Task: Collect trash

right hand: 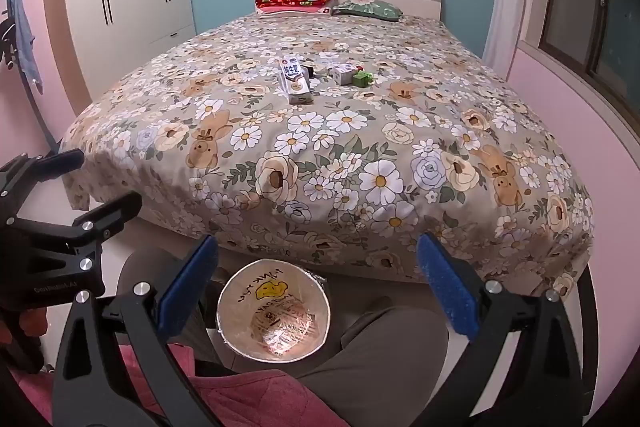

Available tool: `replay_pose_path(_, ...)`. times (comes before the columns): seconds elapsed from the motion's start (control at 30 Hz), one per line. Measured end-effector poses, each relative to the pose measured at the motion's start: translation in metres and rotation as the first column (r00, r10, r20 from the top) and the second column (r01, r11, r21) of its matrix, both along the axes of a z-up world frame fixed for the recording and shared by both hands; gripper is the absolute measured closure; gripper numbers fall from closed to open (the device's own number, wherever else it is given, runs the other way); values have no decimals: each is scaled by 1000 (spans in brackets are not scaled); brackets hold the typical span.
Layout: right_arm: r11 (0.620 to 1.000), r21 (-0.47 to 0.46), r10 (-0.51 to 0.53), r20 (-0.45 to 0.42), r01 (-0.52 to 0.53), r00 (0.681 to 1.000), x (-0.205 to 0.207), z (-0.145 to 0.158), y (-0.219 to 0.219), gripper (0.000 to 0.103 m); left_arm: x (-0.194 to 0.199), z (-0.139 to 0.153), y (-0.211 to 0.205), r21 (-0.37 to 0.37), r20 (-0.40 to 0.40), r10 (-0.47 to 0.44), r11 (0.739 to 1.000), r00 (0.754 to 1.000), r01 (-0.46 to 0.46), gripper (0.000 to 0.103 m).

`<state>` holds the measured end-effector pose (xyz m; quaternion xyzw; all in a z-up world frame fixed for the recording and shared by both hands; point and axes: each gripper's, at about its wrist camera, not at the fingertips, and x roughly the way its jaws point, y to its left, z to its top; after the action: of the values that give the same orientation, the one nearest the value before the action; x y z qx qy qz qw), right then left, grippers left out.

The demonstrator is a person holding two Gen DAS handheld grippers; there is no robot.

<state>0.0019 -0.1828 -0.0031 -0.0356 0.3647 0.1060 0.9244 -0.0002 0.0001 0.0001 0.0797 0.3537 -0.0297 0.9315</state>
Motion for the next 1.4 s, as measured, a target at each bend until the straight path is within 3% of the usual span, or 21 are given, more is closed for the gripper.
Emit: replay_pose_path(1.4, 1000, 0, -13, -5, 13, 1000, -1, -2, -5, 6, 1, 4, 4, 3, 5, 4, 1000, 1000, -4, 4)
